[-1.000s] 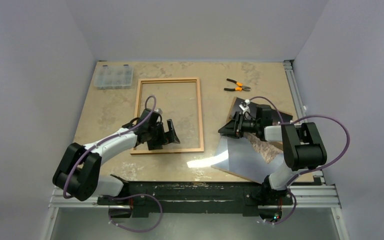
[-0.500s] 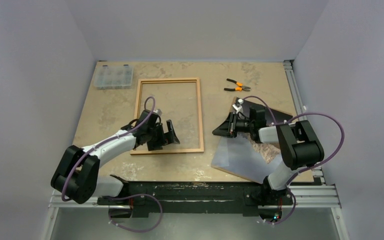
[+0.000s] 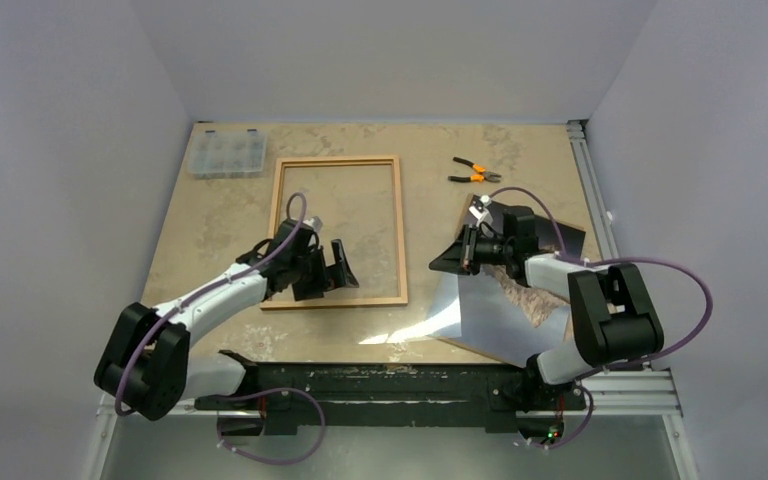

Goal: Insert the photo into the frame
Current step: Pick up the photo frame item at the center of the board.

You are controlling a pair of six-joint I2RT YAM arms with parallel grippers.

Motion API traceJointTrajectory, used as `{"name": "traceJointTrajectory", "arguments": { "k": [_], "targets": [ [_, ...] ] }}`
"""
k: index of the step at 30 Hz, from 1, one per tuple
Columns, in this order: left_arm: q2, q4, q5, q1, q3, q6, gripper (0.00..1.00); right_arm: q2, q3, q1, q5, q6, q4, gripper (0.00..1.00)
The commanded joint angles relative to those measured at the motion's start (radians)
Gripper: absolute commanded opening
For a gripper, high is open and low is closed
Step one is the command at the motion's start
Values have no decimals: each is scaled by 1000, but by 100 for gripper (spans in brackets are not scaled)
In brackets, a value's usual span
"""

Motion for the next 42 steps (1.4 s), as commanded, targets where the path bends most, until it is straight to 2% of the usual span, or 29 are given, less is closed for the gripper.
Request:
{"name": "traceJointTrajectory", "arguments": {
  "k": [1, 10, 13, 19, 22, 29, 34, 42],
  "targets": [
    [-41, -25, -14, 3, 3, 31, 99, -68, 25, 4, 57, -95, -111, 0],
    [-87, -119, -98, 3, 7, 65, 99, -188, -117, 3, 167, -156, -179, 0],
    [-85, -123, -96, 3, 7, 66, 99, -185, -133, 3, 200, -180, -200, 20],
    [-81, -104, -90, 2, -10, 59, 99, -165, -150, -2, 255, -156, -131, 55],
    [-67, -82, -80, 2, -24, 53, 99, -159, -159, -14, 239, -125, -66, 61],
    [-25, -39, -58, 2, -48, 44, 98, -216, -219, -23, 134, -21, 140, 57],
    [-14, -20, -48, 2, -53, 40, 98, -324, -237, -22, 111, 16, 157, 53],
    [-24, -7, -23, 2, -52, 30, 98, -314, -199, -22, 102, -32, 30, 25]
  ]
}}
